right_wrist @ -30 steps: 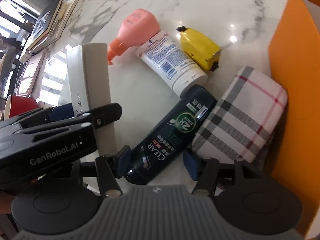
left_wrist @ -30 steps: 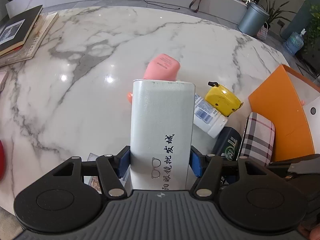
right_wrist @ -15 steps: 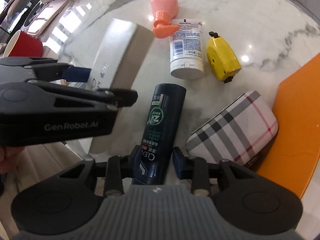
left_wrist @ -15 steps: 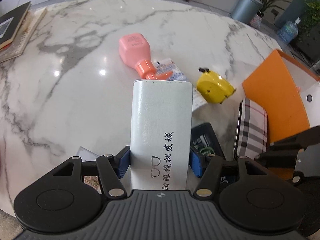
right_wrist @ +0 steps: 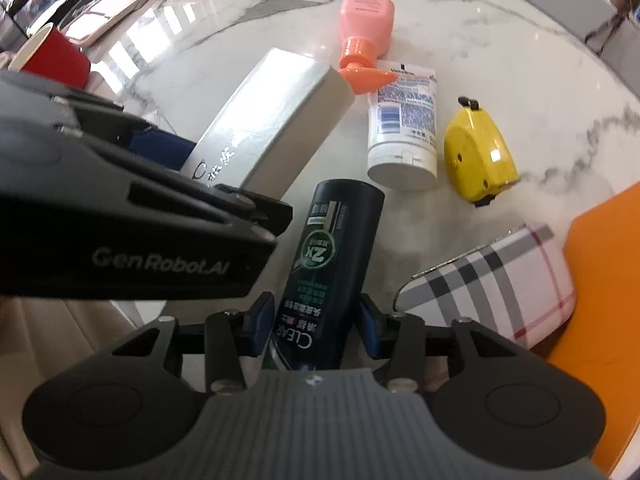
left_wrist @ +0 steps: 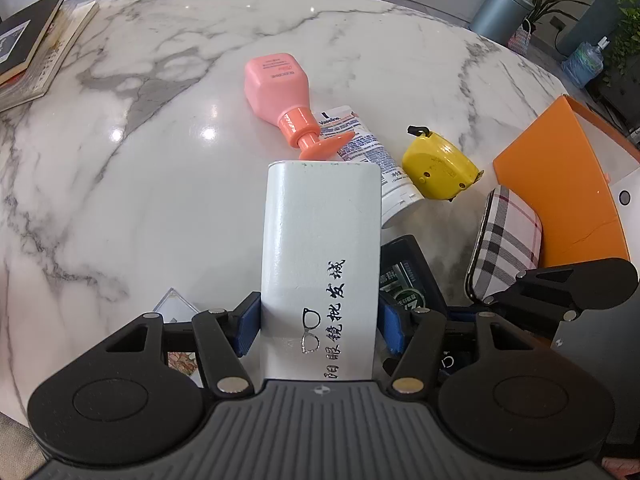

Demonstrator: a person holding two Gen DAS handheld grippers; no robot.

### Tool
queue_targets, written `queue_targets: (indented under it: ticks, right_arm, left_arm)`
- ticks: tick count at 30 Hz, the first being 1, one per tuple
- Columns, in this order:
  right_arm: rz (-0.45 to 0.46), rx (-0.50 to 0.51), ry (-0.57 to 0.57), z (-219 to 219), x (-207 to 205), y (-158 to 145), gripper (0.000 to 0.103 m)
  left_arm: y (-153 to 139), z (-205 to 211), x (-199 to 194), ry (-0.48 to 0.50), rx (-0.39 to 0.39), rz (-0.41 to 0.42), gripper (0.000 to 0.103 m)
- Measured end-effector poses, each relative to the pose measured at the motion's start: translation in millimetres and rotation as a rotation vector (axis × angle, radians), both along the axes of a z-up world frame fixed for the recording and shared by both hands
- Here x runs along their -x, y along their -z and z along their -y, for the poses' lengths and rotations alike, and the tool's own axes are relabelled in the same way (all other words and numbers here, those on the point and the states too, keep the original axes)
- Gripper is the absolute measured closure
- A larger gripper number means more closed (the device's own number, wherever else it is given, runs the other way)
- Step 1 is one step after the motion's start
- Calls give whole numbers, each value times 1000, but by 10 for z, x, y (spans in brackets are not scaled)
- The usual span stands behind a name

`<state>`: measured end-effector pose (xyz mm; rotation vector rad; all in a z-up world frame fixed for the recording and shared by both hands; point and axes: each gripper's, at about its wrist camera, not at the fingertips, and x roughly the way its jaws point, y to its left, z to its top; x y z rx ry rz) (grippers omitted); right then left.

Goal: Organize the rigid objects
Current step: 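Grasp the white glasses box with the left tool while the right tool grasps the dark shampoo bottle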

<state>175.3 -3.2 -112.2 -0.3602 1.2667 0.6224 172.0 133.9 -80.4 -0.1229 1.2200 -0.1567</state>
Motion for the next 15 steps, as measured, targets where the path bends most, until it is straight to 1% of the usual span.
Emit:
queue_targets:
  ticks: [6, 11, 15]
  right_arm:
    - [22, -4, -12, 82, 54, -24, 64]
    - [34, -59, 5, 275, 117, -190, 66]
    - [41, -108, 37, 443, 148, -340, 68]
  left_arm:
    - [-20, -9, 6, 2, 12, 11, 34]
    - [-125, -16, 50, -3, 61, 55, 34]
    - [-226, 52, 119, 9, 69, 92, 34]
